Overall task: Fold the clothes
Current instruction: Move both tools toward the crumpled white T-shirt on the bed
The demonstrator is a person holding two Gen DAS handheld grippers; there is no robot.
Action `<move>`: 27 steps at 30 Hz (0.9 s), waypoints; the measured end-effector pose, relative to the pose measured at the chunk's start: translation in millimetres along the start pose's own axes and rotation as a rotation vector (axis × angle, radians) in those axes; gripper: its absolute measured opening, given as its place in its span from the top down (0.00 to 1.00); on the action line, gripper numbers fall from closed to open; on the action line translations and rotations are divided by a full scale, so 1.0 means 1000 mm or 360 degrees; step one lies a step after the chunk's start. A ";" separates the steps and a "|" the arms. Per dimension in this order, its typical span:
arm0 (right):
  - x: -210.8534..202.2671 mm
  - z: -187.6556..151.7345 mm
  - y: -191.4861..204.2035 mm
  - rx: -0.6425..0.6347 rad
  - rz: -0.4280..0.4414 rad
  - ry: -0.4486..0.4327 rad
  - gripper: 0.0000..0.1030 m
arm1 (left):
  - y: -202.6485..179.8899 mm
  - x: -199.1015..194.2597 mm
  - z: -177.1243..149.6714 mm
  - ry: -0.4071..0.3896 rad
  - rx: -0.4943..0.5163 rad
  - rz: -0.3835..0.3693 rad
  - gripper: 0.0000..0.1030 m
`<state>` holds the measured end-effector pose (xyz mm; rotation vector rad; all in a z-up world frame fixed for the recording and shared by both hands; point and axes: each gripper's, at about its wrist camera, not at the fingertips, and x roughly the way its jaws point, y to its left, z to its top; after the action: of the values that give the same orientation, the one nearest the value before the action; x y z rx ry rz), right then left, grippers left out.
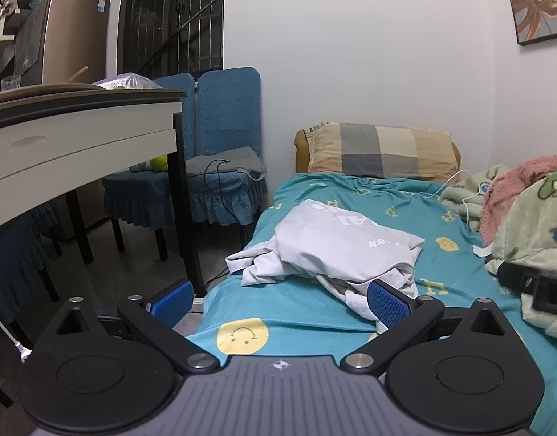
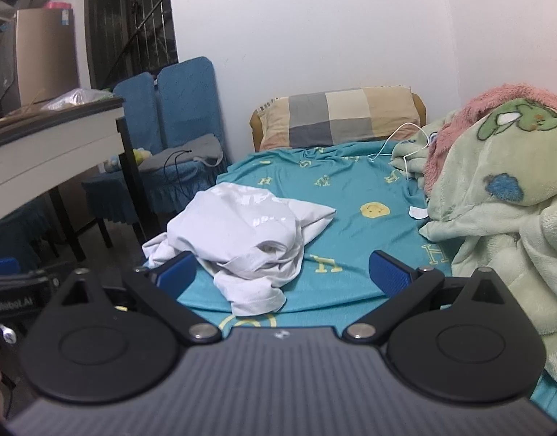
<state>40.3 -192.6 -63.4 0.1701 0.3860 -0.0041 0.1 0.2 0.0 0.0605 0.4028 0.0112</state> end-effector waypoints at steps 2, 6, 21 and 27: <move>0.000 0.001 -0.002 0.0010 0.0005 0.0001 0.00 | 0.001 0.001 0.000 0.0005 -0.0011 -0.0007 0.00; 0.009 0.002 -0.005 -0.0018 -0.0015 0.0032 0.00 | 0.004 0.003 0.000 0.0014 -0.0032 -0.0021 0.00; 0.001 0.003 0.004 -0.0055 -0.0112 -0.0070 0.00 | 0.012 0.013 0.001 0.0031 -0.0107 0.0012 0.00; -0.001 0.006 -0.001 -0.0017 -0.0030 -0.0078 0.00 | 0.021 0.013 -0.001 0.0016 -0.0191 -0.0004 0.00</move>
<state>41.8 -194.9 -57.6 0.1553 0.3389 -0.0250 11.2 21.7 -4.8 -0.0586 0.4113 0.0335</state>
